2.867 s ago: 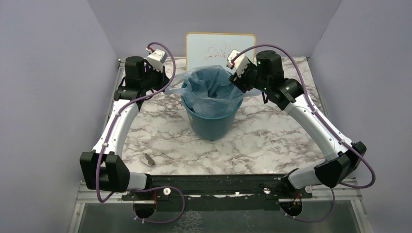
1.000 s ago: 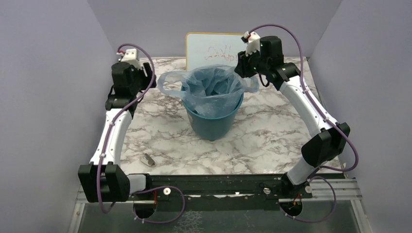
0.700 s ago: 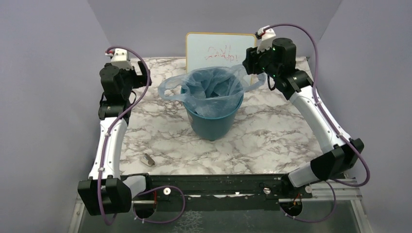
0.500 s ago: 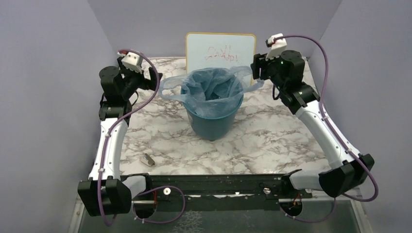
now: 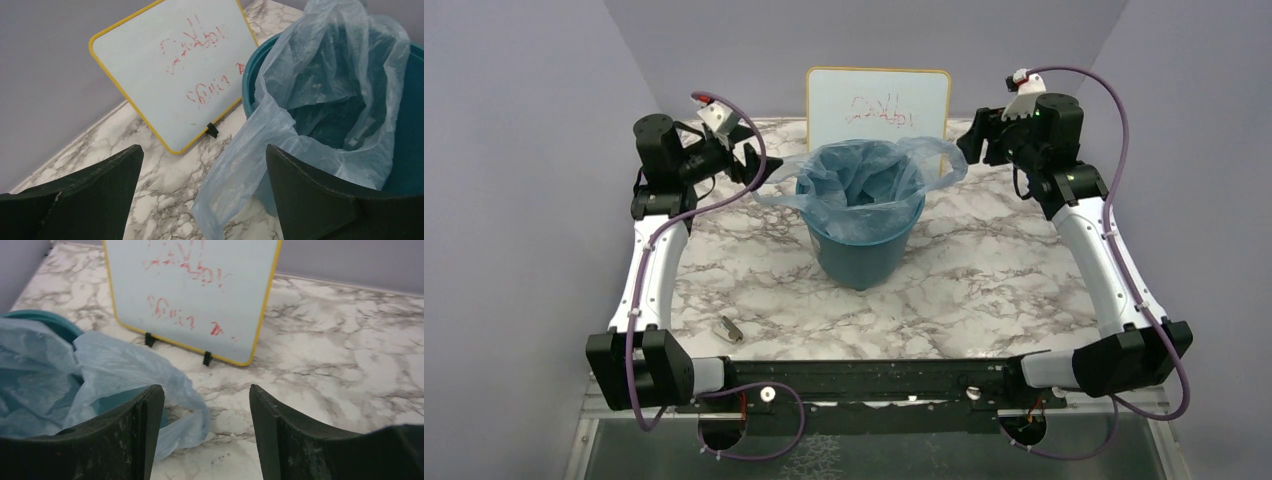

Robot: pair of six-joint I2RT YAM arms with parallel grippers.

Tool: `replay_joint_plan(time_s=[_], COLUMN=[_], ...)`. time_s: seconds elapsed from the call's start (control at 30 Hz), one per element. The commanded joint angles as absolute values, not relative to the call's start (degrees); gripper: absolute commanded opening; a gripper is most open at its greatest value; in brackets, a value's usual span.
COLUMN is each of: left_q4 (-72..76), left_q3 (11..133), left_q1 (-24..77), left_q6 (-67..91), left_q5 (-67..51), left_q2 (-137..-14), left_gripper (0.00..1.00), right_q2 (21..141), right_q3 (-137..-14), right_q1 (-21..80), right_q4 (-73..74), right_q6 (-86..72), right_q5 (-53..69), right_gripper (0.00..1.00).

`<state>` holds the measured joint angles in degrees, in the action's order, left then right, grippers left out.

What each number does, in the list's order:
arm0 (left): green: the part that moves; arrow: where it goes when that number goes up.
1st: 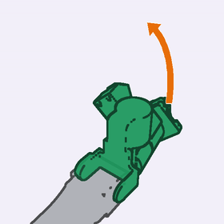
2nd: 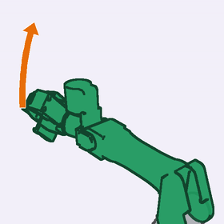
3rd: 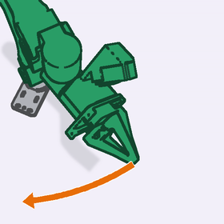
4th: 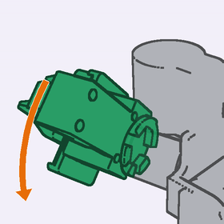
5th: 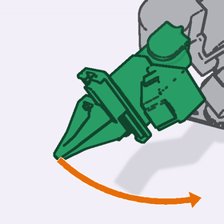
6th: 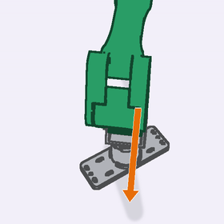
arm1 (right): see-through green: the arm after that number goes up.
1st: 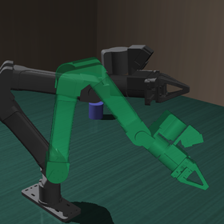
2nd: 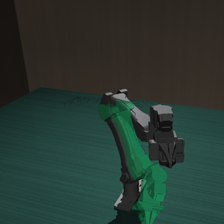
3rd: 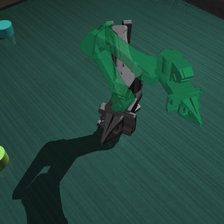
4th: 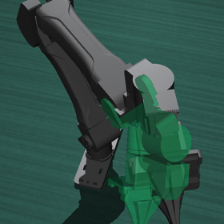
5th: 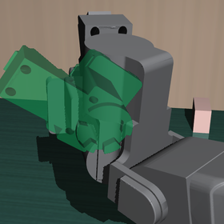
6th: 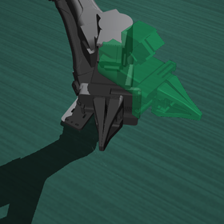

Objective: Put the trash bags into the trash bin

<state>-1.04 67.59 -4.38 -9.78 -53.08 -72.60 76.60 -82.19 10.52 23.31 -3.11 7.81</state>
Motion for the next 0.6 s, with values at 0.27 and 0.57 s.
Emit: replay_joint_plan(time_s=[0.27,0.57], left_q4=[-17.9,-19.7], left_q3=[82.2,83.8], left_q1=[-4.3,-3.7], left_q6=[-16.0,-15.7], left_q5=[-71.5,-72.5], left_q2=[-85.2,-89.5], left_gripper=[0.86,0.66], right_q2=[79.7,83.6], right_q3=[-86.0,-86.8], right_q1=[10.2,10.3], right_q4=[31.7,30.2], right_q6=[0.3,5.5], right_q5=[27.1,27.2], right_gripper=[0.7,0.73])
